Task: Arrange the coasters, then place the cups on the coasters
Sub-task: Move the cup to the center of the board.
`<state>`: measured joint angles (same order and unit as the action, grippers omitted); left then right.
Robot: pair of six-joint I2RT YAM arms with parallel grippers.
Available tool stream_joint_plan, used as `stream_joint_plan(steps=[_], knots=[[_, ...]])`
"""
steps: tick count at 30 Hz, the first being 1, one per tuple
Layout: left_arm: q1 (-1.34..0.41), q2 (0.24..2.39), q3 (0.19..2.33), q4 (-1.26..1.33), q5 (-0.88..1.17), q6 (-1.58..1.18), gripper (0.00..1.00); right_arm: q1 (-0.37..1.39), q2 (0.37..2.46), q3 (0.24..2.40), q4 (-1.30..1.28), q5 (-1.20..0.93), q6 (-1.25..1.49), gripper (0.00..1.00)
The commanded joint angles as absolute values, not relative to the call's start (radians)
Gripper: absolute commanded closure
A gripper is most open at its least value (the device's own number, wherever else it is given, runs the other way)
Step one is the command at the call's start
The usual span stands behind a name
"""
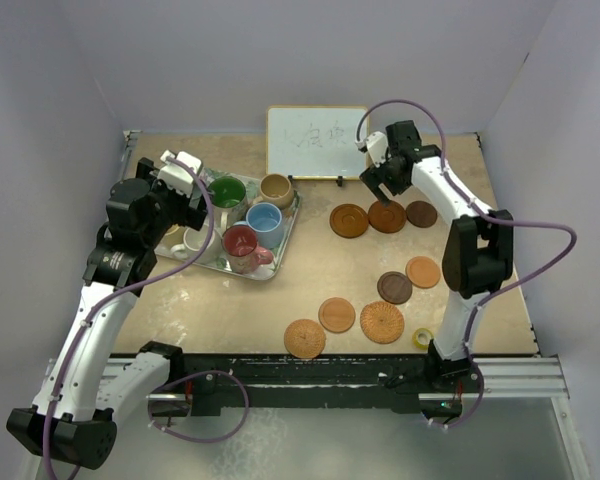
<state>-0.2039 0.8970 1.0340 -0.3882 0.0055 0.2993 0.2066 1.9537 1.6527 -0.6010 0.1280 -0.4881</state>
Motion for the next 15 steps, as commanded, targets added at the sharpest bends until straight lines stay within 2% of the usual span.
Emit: stream_joint_plan(steps=[1,15], knots=[[-0.198,0.88,1.041,-0.368,0.026,0.302,0.05,0.247,1.884,1.59,-0.623,0.029,-0.476,0.09],[-0.198,0.88,1.036,-0.369,0.031,0.307,0.05,0.389,1.942,1.506,-0.58,0.037,-0.488,0.07]])
